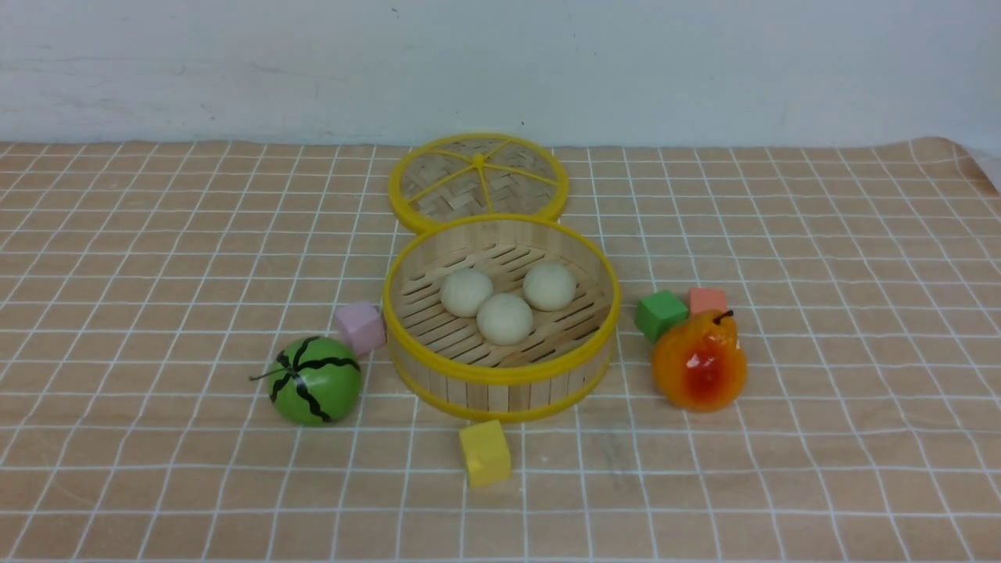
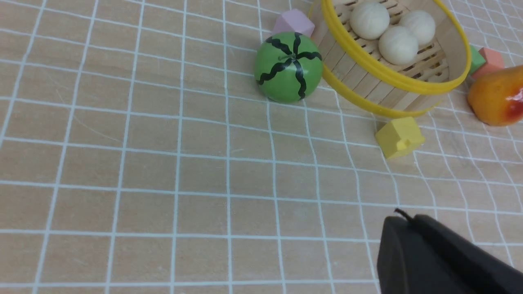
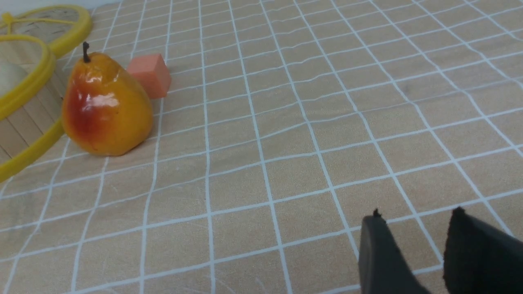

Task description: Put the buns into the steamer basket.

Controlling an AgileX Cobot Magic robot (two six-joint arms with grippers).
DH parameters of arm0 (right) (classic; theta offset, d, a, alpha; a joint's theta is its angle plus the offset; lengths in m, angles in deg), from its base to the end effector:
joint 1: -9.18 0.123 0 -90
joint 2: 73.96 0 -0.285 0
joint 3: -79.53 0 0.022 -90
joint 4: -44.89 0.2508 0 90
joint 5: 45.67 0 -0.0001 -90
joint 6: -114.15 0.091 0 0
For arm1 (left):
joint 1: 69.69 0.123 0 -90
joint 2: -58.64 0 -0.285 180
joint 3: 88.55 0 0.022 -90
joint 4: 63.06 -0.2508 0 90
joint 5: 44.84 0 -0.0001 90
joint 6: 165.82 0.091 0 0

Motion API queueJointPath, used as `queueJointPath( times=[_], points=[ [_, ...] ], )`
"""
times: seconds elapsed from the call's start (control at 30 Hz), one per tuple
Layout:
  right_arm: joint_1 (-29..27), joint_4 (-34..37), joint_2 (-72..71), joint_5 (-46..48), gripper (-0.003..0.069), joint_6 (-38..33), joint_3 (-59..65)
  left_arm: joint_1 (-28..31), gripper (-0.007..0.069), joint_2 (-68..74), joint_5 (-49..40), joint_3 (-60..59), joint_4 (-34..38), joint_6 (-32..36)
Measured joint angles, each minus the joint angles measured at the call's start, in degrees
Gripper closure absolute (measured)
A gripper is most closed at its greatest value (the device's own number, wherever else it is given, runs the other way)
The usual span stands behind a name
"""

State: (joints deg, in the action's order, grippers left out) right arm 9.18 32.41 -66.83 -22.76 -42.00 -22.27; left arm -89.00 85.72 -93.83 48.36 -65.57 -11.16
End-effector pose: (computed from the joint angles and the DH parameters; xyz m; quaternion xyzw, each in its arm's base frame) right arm 0.0517 -0.0077 0.1730 0.1113 0.7997 0.0294 0.5893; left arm 0.0521 -0.0151 0.3142 -0.0413 0.8611 -0.1724 0.4764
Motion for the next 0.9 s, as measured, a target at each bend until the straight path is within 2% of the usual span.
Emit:
queueJointPath(
  times=[0.1, 0.23, 0.33, 0.53, 0.67, 0.83, 0.9],
  points=[
    [0.0, 0.0, 0.0, 0.0, 0.0418, 0.0, 0.0, 0.0, 0.0638, -0.3, 1.8, -0.6, -1.4, 0.1],
    [0.0, 0.0, 0.0, 0.0, 0.0418, 0.0, 0.0, 1.1, 0.0638, -2.2, 11.2, -5.0, -3.8, 0.1],
    [0.0, 0.0, 0.0, 0.0, 0.0418, 0.0, 0.0, 5.9, 0.0638, -6.1, 24.6, -13.3, -4.7, 0.1],
    [0.0, 0.0, 0.0, 0.0, 0.0418, 0.0, 0.0, 12.9, 0.0638, -16.3, 38.9, -28.0, -4.4, 0.1],
    [0.0, 0.0, 0.0, 0.0, 0.0418, 0.0, 0.0, 14.5, 0.0638, -19.7, 39.9, -34.9, -4.2, 0.1],
    [0.0, 0.0, 0.0, 0.0, 0.0418, 0.0, 0.0, 14.5, 0.0637, -19.9, 28.8, -35.8, -4.0, 0.1],
    [0.0, 0.0, 0.0, 0.0, 0.0418, 0.0, 0.0, 14.5, 0.0637, -19.9, 27.8, -35.9, -4.0, 0.1]
  ],
)
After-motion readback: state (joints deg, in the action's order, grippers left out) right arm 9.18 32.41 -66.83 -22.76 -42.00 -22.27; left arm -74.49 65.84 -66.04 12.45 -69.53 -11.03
